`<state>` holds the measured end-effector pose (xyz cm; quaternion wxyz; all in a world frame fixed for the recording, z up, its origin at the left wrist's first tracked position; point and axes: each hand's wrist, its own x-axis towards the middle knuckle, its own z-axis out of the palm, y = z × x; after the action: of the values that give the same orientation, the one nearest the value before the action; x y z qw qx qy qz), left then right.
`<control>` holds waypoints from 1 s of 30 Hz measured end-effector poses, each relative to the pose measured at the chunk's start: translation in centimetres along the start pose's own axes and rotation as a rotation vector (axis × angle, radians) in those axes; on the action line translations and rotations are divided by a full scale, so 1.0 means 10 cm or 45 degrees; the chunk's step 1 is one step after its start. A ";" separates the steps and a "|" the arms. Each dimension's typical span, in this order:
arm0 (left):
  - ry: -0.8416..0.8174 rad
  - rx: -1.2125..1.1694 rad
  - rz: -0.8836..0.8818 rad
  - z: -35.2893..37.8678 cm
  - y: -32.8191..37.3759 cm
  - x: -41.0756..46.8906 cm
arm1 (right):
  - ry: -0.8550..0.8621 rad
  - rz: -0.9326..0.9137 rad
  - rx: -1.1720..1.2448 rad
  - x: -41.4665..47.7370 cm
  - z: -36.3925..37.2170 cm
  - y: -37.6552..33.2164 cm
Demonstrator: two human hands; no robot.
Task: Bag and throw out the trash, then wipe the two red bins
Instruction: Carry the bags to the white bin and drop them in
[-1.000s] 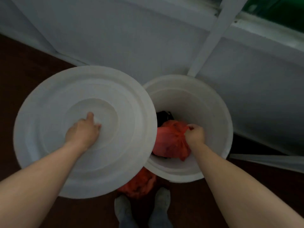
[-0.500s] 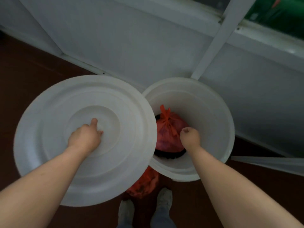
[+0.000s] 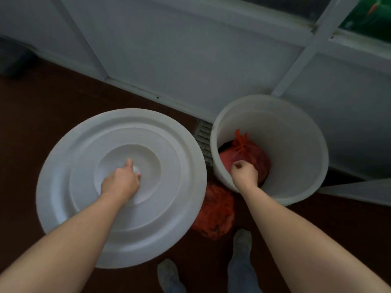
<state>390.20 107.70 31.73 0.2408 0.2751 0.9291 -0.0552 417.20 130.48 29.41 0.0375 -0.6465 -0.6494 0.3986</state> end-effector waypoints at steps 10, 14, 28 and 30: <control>-0.100 -0.005 0.073 0.69 -0.58 -0.16 | -0.142 0.061 -0.062 -0.65 0.80 0.54; -0.152 0.021 0.084 1.41 -0.76 -0.08 | -0.193 0.098 -0.216 -0.53 1.12 1.20; -0.301 0.114 0.054 3.41 -1.01 0.16 | -0.112 0.133 -0.358 0.22 1.97 2.71; -0.323 0.117 0.056 3.49 -0.99 0.21 | -0.089 0.156 -0.352 0.29 2.04 2.77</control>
<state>397.89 92.23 -0.24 0.3444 0.2968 0.8816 -0.1268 427.62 119.17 -1.47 -0.0989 -0.6696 -0.6585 0.3290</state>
